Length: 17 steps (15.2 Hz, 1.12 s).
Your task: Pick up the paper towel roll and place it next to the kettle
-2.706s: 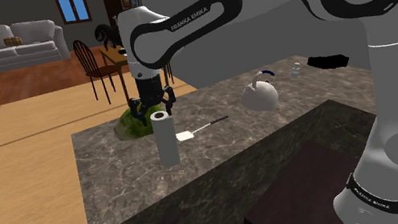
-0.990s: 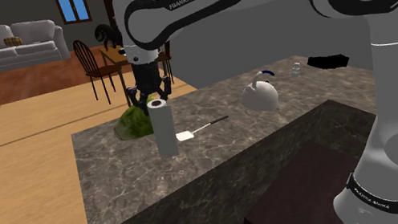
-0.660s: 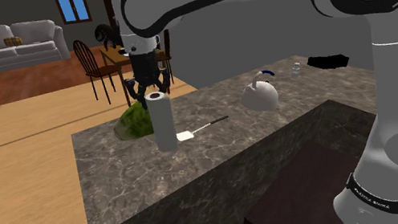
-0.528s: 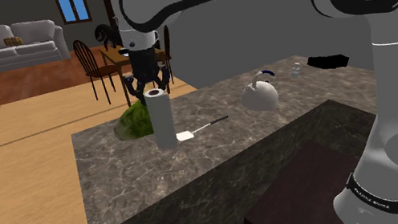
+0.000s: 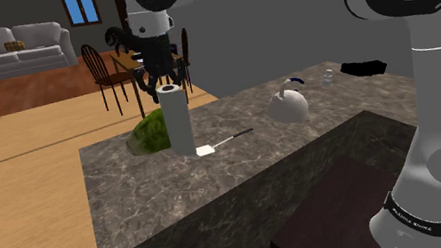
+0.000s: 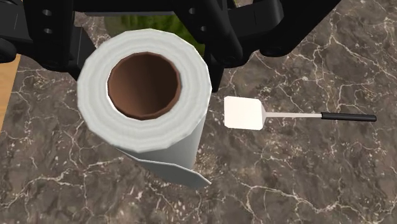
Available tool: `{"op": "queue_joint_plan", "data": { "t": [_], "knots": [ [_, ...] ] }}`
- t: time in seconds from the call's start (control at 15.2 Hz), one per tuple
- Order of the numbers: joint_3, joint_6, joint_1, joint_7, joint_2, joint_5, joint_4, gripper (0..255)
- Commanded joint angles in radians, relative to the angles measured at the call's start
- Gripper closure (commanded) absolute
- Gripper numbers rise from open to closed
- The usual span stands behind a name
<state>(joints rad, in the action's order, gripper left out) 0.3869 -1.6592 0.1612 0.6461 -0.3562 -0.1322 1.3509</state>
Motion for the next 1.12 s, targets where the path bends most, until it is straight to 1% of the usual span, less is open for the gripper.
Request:
{"op": "queue_joint_plan", "data": {
  "t": [0.0,0.59,0.86,1.06],
  "knots": [
    [0.0,0.03,0.004,0.0,-0.006,-0.002,-0.035,255],
    [0.001,0.174,0.029,0.0,-0.048,-0.017,-0.221,255],
    [0.0,0.25,0.049,0.001,-0.082,-0.03,-0.329,255],
    [-0.001,0.314,0.069,0.0,-0.118,-0.043,-0.43,255]
  ]
}}
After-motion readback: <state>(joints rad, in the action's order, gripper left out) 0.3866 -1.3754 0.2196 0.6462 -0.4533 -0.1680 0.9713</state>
